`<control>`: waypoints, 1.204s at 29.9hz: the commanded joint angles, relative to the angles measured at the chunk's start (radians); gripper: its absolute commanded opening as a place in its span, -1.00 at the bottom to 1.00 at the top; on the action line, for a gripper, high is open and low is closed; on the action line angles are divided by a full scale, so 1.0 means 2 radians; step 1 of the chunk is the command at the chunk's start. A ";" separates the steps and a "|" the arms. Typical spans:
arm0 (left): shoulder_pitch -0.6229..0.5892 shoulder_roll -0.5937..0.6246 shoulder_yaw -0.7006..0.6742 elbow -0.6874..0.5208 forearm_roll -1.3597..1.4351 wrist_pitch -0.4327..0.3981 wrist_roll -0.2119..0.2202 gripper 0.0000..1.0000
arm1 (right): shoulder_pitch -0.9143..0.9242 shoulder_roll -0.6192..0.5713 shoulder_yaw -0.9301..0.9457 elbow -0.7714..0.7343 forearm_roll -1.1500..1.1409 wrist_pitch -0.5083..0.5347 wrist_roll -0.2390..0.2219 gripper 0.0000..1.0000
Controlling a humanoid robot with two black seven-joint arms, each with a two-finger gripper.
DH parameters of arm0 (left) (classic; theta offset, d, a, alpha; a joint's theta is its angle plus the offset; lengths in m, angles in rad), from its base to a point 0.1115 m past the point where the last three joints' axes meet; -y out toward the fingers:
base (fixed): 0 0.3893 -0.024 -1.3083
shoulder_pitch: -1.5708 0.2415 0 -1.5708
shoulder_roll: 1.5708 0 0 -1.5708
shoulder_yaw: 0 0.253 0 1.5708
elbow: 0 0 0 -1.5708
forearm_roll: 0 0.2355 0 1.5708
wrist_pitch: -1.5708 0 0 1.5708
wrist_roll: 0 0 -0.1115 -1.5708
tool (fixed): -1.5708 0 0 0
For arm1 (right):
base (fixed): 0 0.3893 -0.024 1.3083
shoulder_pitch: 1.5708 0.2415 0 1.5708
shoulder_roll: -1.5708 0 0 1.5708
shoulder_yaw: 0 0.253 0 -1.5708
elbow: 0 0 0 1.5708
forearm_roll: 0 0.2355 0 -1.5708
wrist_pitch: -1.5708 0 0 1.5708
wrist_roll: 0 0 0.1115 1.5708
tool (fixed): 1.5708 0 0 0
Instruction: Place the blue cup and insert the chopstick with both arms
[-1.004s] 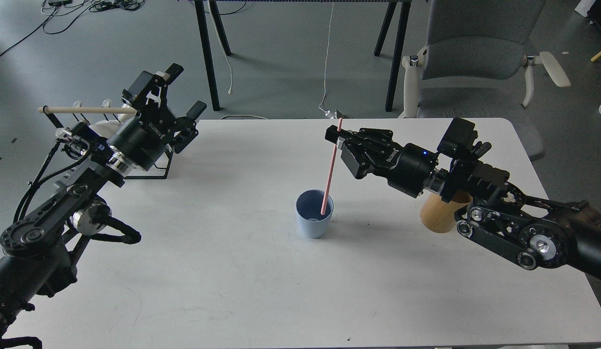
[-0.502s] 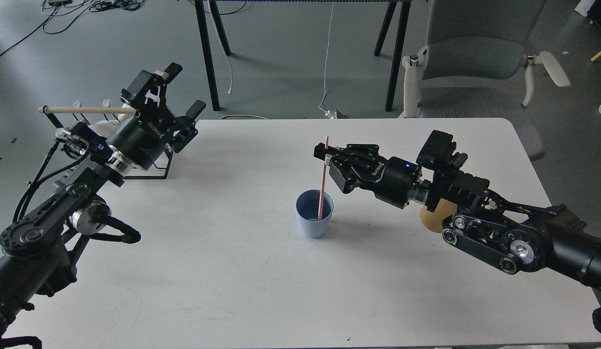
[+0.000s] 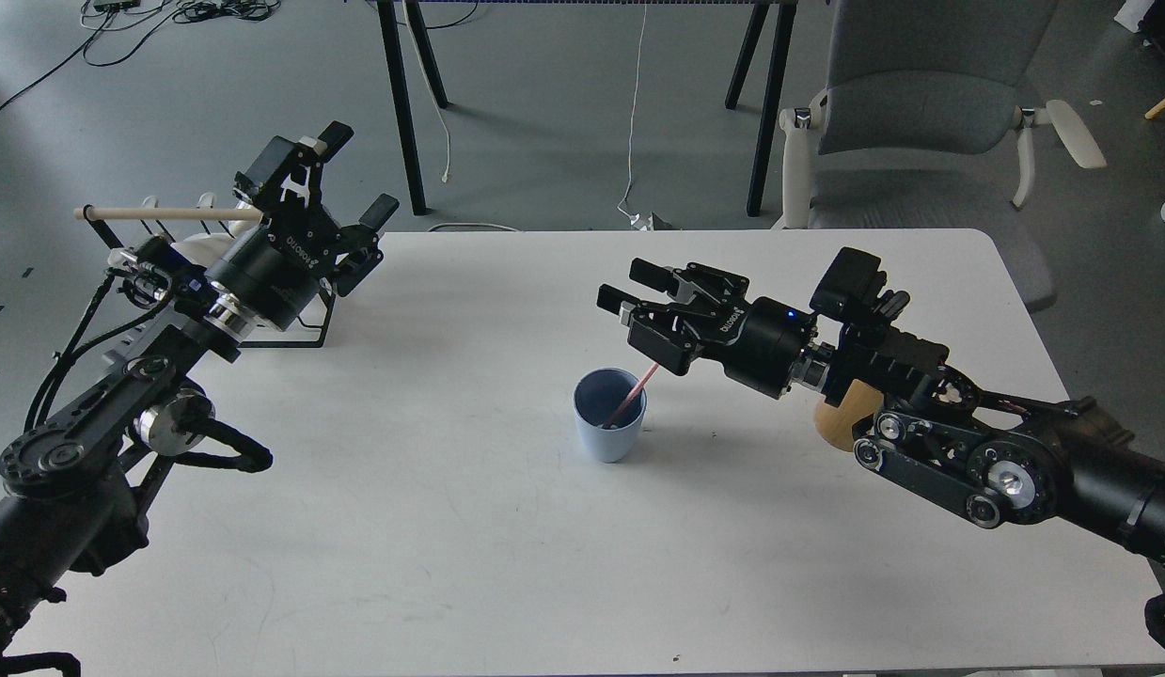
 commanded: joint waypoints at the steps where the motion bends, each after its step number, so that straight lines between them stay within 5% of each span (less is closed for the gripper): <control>1: 0.000 -0.001 -0.007 -0.002 -0.010 0.000 0.000 0.98 | 0.000 -0.002 0.027 0.006 0.076 0.003 0.000 0.78; 7: -0.006 0.000 -0.001 -0.001 -0.036 0.000 0.000 0.98 | 0.010 -0.007 0.099 0.010 0.185 0.008 0.000 0.88; 13: -0.015 0.000 -0.009 -0.002 -0.046 0.000 0.000 0.97 | 0.002 -0.039 0.164 0.052 0.404 0.095 0.000 0.91; 18: -0.022 0.000 -0.008 -0.005 -0.059 0.000 0.000 0.98 | -0.042 -0.058 0.239 0.108 0.619 0.108 0.000 0.97; 23: -0.030 -0.001 -0.009 -0.009 -0.078 0.000 0.000 0.97 | -0.101 -0.051 0.324 0.151 0.635 0.105 0.000 0.97; 31: -0.033 -0.001 -0.008 -0.010 -0.090 0.000 0.000 0.98 | -0.119 -0.034 0.330 0.165 0.635 0.118 0.000 0.97; 36: -0.033 0.005 -0.007 -0.018 -0.090 0.000 0.000 0.97 | -0.142 -0.026 0.336 0.166 0.644 0.196 0.000 0.98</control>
